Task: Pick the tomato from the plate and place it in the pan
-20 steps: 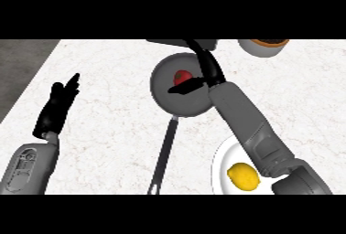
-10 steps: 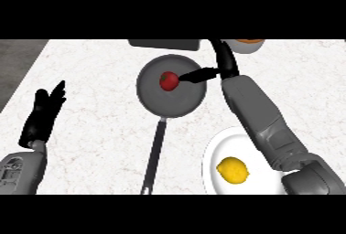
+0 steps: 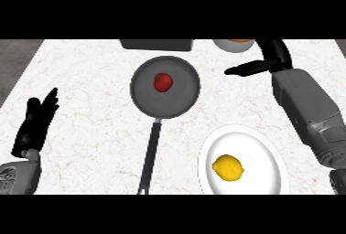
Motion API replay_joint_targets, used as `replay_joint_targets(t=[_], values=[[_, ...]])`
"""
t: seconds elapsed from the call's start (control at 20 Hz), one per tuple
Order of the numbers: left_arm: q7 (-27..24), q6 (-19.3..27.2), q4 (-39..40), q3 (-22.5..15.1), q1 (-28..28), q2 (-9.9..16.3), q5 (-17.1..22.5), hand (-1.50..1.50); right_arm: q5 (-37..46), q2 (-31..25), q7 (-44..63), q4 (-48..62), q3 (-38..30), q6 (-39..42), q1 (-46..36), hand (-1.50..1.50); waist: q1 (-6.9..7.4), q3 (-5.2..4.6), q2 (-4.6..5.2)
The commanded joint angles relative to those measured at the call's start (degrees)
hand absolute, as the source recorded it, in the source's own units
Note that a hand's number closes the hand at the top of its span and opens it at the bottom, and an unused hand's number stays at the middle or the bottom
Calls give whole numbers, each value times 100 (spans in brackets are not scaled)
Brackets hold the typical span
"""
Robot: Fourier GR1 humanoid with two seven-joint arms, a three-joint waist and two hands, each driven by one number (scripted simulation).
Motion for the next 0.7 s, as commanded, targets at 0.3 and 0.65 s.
replay_joint_targets(t=[0.3,0.65], values=[[-117,36,127,-3,-31,-67,-46,0,171,-1266,-424,126,52,1509,306,-150,-15,7,24],[-169,-159,229,114,-156,64,88,0,215,-1744,-562,195,0,1976,330,-150,-19,8,23]])
